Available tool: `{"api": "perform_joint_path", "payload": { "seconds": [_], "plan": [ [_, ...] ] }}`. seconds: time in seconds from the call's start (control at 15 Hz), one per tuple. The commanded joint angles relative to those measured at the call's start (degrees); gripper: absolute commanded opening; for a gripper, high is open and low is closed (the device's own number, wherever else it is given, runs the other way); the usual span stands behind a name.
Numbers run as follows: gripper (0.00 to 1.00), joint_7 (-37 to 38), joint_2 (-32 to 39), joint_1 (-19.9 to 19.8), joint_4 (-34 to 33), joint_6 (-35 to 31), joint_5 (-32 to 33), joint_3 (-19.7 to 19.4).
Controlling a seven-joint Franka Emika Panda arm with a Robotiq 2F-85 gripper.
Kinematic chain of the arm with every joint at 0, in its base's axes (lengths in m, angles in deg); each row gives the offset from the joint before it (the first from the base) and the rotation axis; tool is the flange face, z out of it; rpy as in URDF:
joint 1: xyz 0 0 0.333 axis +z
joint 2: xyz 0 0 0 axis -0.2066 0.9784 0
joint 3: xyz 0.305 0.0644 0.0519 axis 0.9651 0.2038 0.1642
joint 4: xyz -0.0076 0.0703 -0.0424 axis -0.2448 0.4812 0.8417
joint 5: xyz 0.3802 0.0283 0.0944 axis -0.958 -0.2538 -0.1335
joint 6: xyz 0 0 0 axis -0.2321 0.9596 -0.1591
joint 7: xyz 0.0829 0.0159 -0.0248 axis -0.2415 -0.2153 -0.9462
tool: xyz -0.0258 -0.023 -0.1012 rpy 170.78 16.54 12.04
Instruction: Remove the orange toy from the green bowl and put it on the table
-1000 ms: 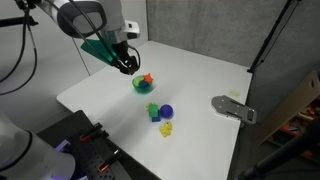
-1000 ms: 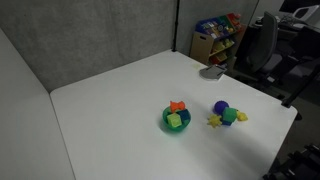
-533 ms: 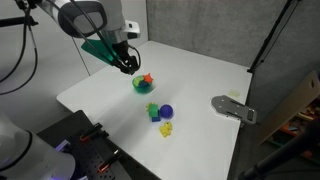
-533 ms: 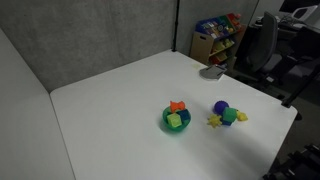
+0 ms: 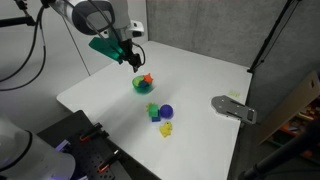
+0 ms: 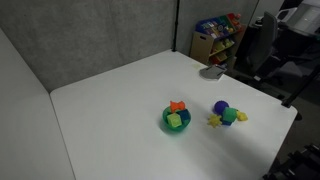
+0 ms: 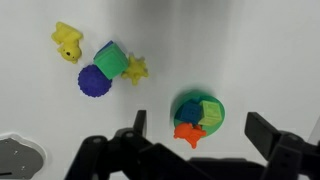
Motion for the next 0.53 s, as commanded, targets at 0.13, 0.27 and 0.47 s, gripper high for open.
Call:
{"api": "perform_joint_path", "payload": {
  "seconds": [0.13, 0.27, 0.47],
  "plan": [
    [1.00, 3.9, 10.7, -0.7, -8.4, -0.5, 0.6, 3.1],
    [1.00, 5.5, 14.0, -0.7, -10.7, -0.8, 1.0, 4.1],
    [1.00, 8.6, 19.0, -0.8, -13.4, -3.0, 2.9, 5.6]
  ]
}}
